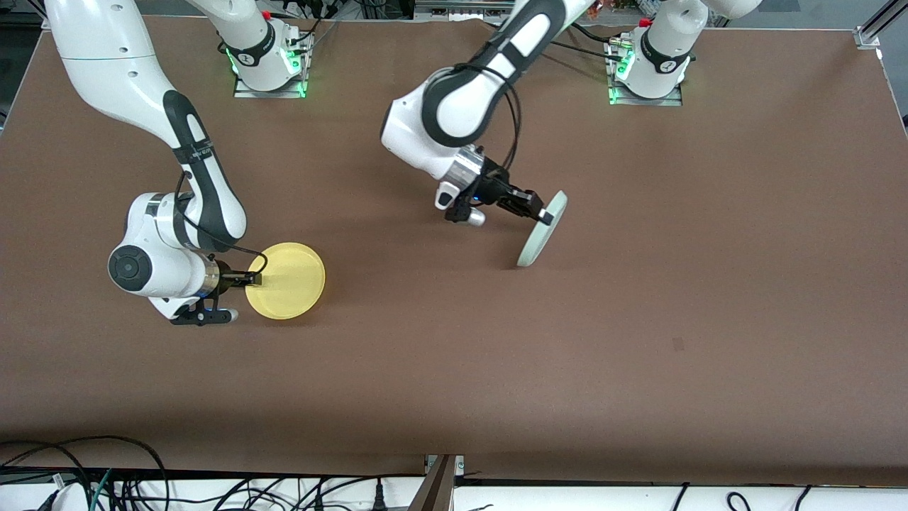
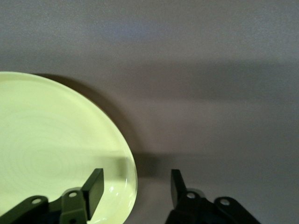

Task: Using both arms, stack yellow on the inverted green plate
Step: 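Grasp the green plate rim with the left gripper and lift it on edge, then flip the green plate upside down onto the table with the left gripper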

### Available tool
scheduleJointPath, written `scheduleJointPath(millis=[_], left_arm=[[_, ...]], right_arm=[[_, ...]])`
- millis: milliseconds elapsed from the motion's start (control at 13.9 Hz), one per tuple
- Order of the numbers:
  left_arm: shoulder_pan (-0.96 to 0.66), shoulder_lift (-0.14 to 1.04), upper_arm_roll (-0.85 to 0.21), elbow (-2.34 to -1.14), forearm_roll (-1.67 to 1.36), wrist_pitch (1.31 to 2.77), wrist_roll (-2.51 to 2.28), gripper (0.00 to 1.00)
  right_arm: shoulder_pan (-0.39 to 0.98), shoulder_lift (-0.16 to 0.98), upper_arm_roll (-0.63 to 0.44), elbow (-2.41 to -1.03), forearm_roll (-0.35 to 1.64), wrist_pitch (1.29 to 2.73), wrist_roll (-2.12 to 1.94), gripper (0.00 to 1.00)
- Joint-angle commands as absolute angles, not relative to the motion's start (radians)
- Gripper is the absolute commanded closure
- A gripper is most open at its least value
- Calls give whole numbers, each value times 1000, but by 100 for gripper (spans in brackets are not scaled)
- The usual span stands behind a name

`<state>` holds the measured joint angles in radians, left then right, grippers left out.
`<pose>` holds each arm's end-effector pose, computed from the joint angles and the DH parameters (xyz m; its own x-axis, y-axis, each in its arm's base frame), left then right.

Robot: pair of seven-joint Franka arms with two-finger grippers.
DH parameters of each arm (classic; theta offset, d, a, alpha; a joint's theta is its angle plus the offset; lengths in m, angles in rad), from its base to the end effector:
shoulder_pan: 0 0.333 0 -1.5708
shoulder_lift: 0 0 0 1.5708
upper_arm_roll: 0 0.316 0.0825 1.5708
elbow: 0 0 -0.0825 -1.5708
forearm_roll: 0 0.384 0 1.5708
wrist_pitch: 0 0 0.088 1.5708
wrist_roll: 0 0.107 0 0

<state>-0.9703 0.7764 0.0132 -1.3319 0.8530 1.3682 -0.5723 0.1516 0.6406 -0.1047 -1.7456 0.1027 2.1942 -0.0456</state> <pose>0.4580 -0.4933 0.2735 0.8898 -0.4264 -0.1622 -0.3250 -0.3428 -0.8814 0.6437 0.0385 0.1941 0.9818 0.0403 -0.1857 0.0378 -0.9991 -0.0167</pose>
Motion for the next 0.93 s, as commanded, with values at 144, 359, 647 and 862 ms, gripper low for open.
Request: scheduleJointPath(millis=[144, 359, 647, 862], left_arm=[[-1020, 860, 32, -1275, 928, 1359, -727, 100], [-1028, 951, 26, -1142, 919, 1364, -753, 100], [-1055, 1002, 25, -1126, 911, 1445, -833, 100], [-1048, 994, 23, -1117, 815, 1530, -885, 0]], right_arm=[[144, 634, -97, -1767, 100, 2210, -51, 75], [146, 641, -95, -1767, 101, 2210, -48, 82], [143, 643, -95, -1764, 106, 2203, -45, 100], [141, 641, -95, -1761, 107, 2198, -43, 100]])
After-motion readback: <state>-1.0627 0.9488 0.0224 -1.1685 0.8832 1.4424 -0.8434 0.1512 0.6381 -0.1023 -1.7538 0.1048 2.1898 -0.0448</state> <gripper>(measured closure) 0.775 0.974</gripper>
